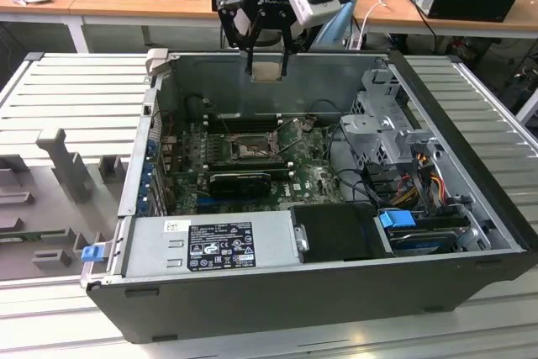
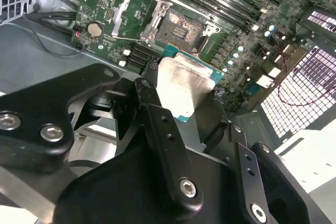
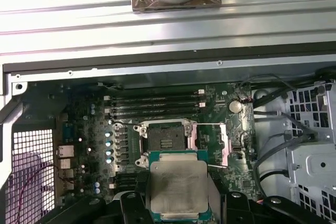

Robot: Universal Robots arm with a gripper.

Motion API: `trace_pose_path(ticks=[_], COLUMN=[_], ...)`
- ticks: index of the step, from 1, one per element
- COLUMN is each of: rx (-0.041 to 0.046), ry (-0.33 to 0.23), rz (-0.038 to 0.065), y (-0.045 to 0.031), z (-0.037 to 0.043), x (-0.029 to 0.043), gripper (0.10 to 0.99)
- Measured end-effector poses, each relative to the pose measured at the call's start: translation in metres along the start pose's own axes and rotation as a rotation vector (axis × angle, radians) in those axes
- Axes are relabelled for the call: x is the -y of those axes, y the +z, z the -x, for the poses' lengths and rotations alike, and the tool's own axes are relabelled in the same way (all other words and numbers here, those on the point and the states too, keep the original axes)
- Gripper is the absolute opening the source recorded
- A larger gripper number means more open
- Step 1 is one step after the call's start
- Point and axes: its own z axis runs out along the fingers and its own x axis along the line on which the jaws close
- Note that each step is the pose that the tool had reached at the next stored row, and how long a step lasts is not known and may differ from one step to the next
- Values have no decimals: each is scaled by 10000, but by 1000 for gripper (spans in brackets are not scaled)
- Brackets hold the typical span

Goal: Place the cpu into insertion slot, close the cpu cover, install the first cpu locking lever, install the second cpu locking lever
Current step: 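Place the cpu into insertion slot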

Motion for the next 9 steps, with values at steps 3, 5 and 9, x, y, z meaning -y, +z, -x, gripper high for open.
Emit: trace_pose_path(ticks=[3, 5, 9], rx=[10, 14, 27], ry=[107, 151, 296], rz=[2, 2, 6], y=[0, 0, 0], z=[0, 0, 0], x=[0, 0, 0], gripper=[525, 525, 525])
